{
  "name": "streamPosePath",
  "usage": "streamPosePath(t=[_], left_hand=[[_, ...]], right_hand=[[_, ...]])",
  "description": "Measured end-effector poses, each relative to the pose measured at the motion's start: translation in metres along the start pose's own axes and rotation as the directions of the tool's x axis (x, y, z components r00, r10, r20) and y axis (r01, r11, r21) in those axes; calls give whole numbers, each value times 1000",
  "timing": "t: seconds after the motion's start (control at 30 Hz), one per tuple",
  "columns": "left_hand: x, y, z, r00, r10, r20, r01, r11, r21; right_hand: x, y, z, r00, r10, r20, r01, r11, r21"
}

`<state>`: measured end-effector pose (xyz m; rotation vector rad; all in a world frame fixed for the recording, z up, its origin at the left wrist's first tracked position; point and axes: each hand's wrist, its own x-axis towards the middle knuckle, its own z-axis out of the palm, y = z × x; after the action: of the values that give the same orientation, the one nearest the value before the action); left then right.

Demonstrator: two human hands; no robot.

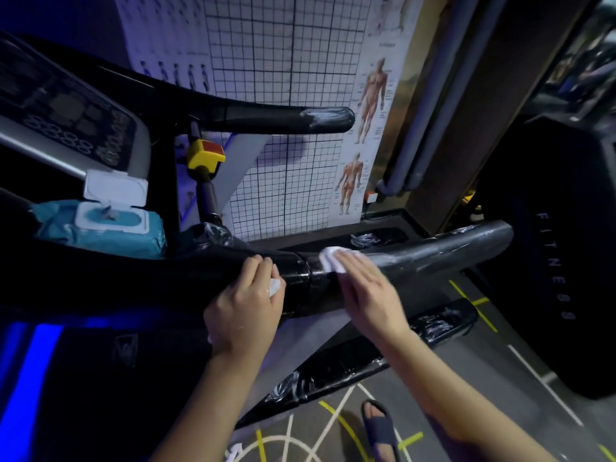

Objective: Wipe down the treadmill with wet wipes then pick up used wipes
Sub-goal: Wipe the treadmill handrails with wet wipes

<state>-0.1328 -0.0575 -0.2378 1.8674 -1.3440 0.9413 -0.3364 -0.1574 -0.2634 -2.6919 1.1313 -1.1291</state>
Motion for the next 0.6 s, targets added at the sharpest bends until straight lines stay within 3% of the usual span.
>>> streamPosePath(t=[0.13,0.27,0.4,0.6], left_hand=[[-3,3,2,1000,8,-26,-7,1000,21],[-6,9,9,993,-10,-119,20,996,82],[-9,15,16,983,-44,-180,66,991,116],[-12,32,22,971,-139,-196,179,962,204]], right_hand=[[-6,49,-26,995,76,-62,-80,994,-70],[12,19,-3,990,69,-125,-75,996,-50],[14,-13,27,987,-73,-146,93,987,133],[3,66,3,951,-279,-131,300,934,195]])
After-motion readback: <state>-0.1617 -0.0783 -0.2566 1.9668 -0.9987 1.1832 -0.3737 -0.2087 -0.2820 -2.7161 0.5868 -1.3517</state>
